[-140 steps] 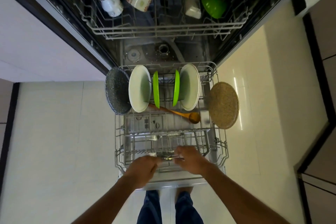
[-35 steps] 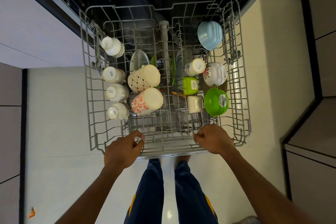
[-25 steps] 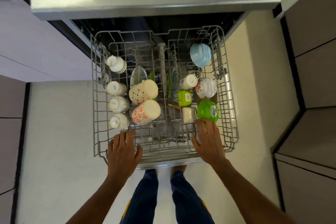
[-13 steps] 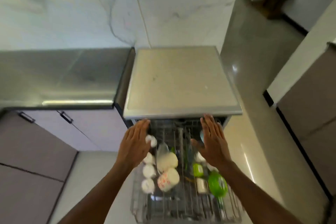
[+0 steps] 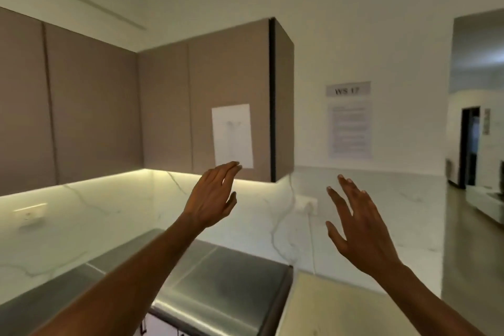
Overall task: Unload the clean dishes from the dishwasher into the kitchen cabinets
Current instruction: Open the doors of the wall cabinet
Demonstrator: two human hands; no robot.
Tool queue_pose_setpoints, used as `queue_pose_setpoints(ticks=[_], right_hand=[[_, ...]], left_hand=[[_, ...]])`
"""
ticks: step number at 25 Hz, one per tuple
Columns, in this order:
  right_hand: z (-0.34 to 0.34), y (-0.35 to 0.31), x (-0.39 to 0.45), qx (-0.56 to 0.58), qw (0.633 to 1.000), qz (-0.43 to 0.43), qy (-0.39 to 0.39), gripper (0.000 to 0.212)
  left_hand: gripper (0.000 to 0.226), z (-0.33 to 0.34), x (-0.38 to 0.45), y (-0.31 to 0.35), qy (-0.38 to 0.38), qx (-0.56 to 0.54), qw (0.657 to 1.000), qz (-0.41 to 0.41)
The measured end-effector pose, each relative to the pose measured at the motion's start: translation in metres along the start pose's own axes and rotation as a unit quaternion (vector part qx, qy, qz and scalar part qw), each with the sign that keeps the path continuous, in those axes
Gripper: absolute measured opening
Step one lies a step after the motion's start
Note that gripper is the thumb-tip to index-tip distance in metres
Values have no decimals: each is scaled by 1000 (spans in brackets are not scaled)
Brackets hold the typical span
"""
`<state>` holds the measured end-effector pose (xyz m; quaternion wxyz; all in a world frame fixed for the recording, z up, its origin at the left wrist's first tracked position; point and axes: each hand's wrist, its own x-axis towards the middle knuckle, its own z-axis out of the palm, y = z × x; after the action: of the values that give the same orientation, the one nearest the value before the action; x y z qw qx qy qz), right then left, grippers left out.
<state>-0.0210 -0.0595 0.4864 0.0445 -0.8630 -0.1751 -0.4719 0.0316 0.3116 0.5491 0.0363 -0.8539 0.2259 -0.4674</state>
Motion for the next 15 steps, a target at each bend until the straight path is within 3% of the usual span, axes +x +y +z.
queue_pose_setpoints(ticks=[3, 7, 12, 15], right_hand=[[-3, -19, 44, 9, 999, -34, 13, 81], [32, -52, 89, 23, 998, -52, 32, 79], [137, -121, 132, 16, 995, -93, 26, 81], [226, -172, 179, -39, 990, -136, -29, 82]], left_hand=[[62, -30, 14, -56, 0, 32, 998, -60], [61, -10, 12, -130, -27, 51, 994, -97], [69, 74, 20, -249, -52, 25, 988, -142], [74, 129, 33, -321, -71, -20, 986, -152]])
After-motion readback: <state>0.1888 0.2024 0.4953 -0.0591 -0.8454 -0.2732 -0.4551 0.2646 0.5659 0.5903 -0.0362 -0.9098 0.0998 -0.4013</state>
